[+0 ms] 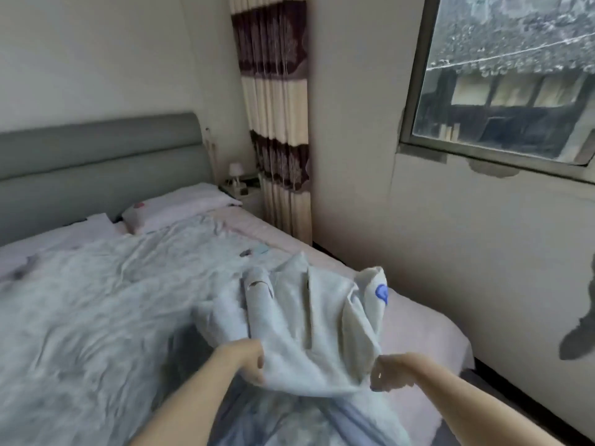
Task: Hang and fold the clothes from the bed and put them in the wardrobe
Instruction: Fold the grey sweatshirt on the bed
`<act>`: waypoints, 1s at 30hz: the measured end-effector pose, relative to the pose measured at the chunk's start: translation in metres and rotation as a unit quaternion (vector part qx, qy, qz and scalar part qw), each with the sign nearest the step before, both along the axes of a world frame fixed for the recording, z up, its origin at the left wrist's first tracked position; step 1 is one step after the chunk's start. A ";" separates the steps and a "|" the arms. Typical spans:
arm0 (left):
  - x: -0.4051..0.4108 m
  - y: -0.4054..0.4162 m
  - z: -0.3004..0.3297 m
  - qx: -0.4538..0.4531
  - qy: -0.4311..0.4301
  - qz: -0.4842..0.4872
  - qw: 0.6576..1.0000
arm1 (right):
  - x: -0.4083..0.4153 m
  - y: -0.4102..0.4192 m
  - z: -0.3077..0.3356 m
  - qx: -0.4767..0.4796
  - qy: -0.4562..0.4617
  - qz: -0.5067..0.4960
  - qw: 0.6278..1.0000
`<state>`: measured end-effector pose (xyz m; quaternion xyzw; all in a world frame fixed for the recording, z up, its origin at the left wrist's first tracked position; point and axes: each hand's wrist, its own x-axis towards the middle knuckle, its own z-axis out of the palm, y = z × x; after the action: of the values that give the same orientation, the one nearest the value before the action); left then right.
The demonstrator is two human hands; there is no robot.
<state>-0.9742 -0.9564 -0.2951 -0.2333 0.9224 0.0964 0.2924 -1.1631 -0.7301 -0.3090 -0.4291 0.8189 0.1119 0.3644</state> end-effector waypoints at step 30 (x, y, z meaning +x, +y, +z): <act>-0.135 0.016 -0.241 0.190 0.119 0.306 0.925 | -0.119 -0.068 -0.242 -0.237 -0.083 -0.379 0.891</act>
<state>-1.1095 -0.9404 -0.5366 -0.4315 0.7984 0.3815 0.1756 -1.2820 -0.7979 -0.5505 -0.1675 0.8883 -0.2677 0.3335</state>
